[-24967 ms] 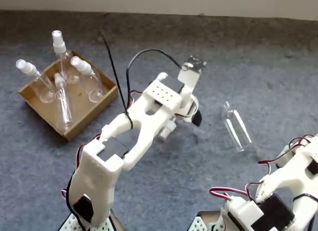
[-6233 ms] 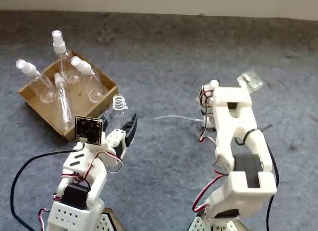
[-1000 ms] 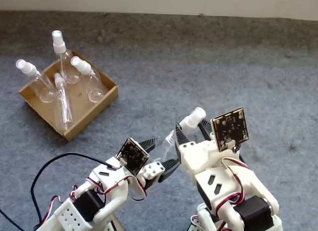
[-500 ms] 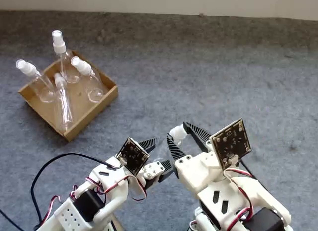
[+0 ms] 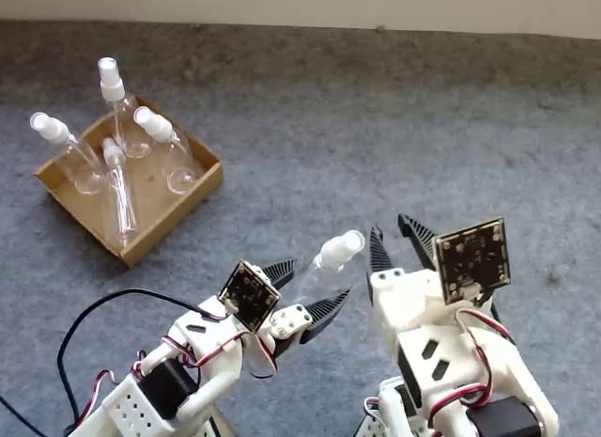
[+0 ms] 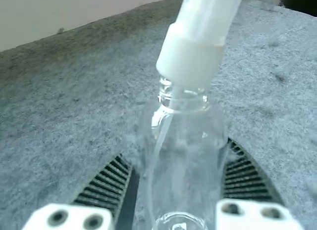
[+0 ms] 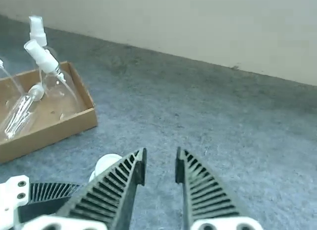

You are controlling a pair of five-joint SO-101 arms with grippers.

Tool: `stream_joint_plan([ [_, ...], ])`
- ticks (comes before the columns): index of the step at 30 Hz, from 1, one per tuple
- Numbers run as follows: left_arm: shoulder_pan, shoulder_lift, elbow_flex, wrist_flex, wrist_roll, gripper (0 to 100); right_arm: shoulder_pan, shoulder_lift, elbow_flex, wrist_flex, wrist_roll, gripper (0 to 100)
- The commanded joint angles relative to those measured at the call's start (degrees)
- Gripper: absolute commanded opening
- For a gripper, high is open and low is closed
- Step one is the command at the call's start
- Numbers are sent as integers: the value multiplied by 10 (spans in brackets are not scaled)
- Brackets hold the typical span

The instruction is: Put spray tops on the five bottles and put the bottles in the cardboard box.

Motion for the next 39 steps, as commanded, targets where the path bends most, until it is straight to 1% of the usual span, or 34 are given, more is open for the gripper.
stream_joint_plan([
  [1,-7,-4,13,-25,-1,56,10,4,7,-54,9,33],
  [4,-5,-4,13,-24,-1,56,10,5,42,-87,8,33],
  [11,-7,-4,13,-25,-1,56,10,0,86,-85,9,30],
  [14,-7,-4,13,-25,-1,56,10,0,79,-40,9,29],
  [16,-12,-4,13,-26,-1,56,8,0,47,-9,9,12],
  [23,-63,-4,9,-26,2,56,8,0,-20,71,10,5],
  [27,-58,-4,12,-27,2,56,4,0,-23,97,10,5],
  [29,-58,-4,12,-28,2,56,-27,0,-21,99,7,5],
  [32,-54,-4,13,-41,3,56,-111,0,-21,96,5,5],
  [35,-33,-4,13,-40,1,56,-182,0,-22,95,5,5],
  [37,-19,-4,13,-40,0,56,-209,0,-22,95,7,5],
  [39,-10,-4,13,-40,0,56,-216,0,-22,95,9,5],
])
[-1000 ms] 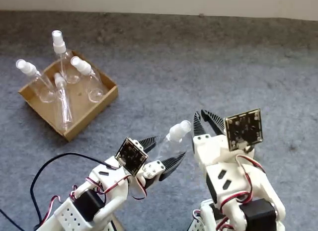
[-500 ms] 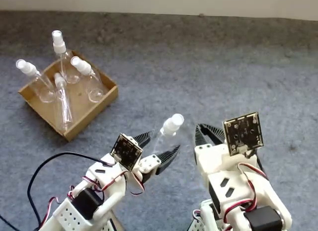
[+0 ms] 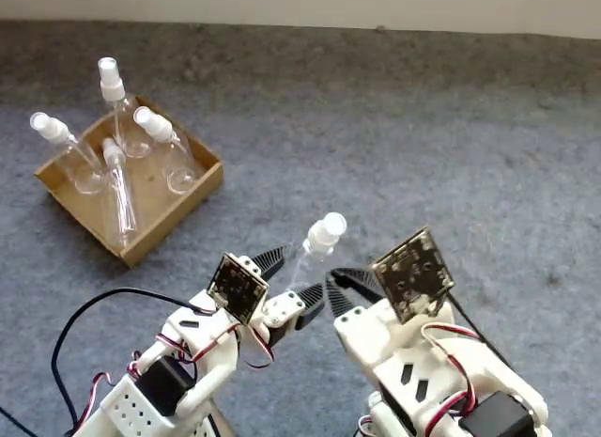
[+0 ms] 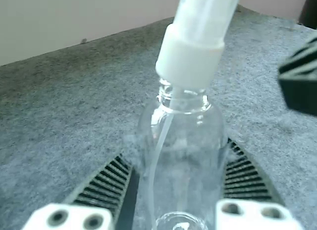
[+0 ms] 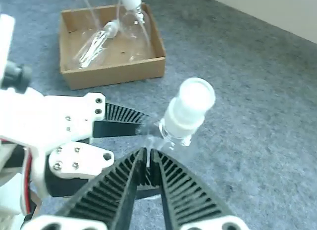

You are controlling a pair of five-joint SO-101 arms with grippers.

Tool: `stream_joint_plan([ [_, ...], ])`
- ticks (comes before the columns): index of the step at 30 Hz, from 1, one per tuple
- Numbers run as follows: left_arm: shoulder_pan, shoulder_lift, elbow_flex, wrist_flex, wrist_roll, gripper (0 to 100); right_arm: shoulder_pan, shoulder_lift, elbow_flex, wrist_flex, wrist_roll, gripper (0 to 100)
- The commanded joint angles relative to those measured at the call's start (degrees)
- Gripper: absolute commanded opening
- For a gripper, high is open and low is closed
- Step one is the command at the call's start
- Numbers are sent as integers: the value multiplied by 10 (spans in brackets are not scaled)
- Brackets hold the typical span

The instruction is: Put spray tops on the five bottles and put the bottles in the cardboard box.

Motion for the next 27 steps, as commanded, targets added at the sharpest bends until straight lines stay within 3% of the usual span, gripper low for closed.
stream_joint_plan([
  [1,29,-4,13,-15,0,56,-22,0,-32,-2,6,5],
  [10,40,-4,13,-14,-1,56,-18,0,-29,-80,6,5],
  [19,40,-4,13,-14,-1,57,44,5,-25,-115,7,5],
  [27,36,-4,13,-14,-1,57,48,0,125,-216,50,5],
])
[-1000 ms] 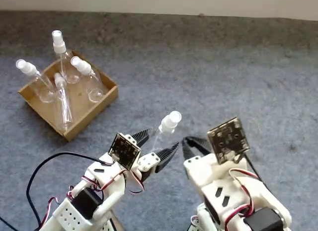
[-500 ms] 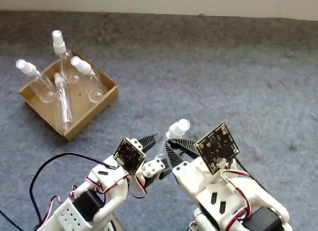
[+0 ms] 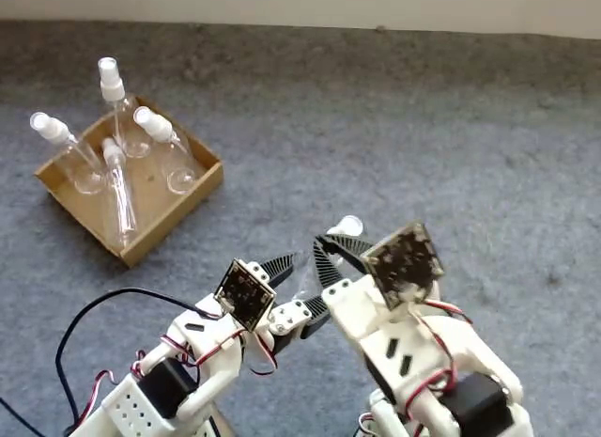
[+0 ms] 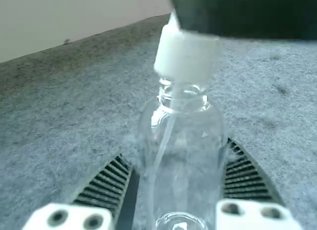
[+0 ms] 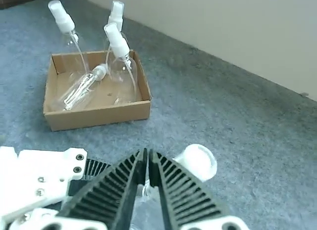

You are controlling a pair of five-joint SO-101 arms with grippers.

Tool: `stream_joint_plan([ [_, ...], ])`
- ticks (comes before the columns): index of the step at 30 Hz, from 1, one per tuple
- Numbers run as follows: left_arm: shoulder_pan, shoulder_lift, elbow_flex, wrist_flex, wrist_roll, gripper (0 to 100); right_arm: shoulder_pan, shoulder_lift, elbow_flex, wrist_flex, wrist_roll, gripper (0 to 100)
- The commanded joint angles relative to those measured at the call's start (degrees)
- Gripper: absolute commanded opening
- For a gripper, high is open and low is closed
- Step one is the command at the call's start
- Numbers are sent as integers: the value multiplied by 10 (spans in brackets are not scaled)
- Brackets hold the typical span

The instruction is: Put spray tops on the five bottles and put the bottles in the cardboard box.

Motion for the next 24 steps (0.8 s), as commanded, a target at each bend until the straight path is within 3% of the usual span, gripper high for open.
stream_joint_plan([
  [1,6,-4,13,-14,-2,57,9,0,49,-40,13,5],
  [24,2,-3,12,-17,-2,59,15,0,-189,-2,15,5],
])
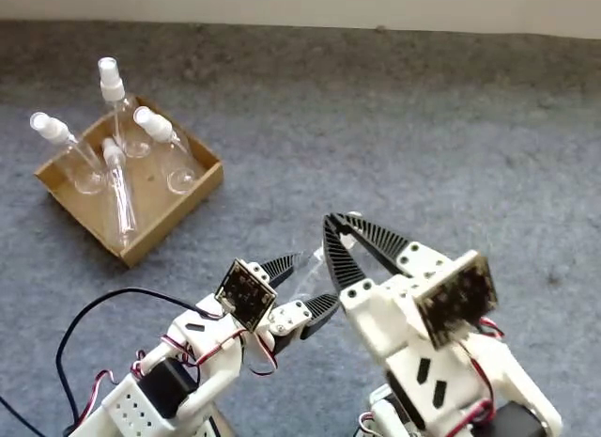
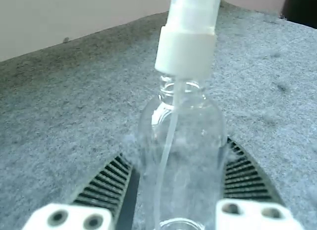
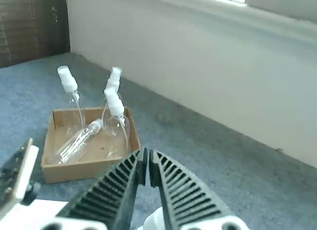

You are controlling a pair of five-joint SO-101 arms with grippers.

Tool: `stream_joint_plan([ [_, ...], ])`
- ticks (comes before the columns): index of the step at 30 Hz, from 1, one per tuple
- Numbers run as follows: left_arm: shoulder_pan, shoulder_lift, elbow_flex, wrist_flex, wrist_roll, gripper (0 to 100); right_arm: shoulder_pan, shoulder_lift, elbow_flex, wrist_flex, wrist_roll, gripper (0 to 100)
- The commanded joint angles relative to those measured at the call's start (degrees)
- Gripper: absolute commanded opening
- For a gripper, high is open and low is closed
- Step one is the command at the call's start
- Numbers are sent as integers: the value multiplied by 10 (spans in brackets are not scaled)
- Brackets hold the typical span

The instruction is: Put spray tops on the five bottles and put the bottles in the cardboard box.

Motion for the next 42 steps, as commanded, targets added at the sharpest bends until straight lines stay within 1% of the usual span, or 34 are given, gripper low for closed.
stream_joint_plan([
  [1,-1,-4,13,-17,-1,59,21,0,-68,26,5,5],
  [4,-18,-5,7,-18,-1,59,87,0,-72,35,4,5],
  [6,-26,-5,7,-33,-1,59,130,0,-72,36,3,5],
  [10,-29,-5,13,-83,1,59,168,0,-30,36,3,5],
  [14,-31,-5,13,-91,-1,59,172,0,53,31,3,5],
  [18,-43,-5,7,-93,-2,59,171,0,105,31,3,5],
  [20,-63,-5,2,-113,-2,59,171,0,119,17,3,5],
  [25,-120,-5,1,-194,-1,57,172,0,182,-58,2,5],
  [28,-144,-5,0,-215,-1,56,172,0,226,-93,2,5],
  [35,-182,0,-29,-225,0,56,172,0,331,-192,2,5],
  [40,-179,1,-75,-223,0,56,168,0,383,-216,2,5],
  [42,-179,3,-95,-222,0,56,168,0,396,-218,-24,5],
])
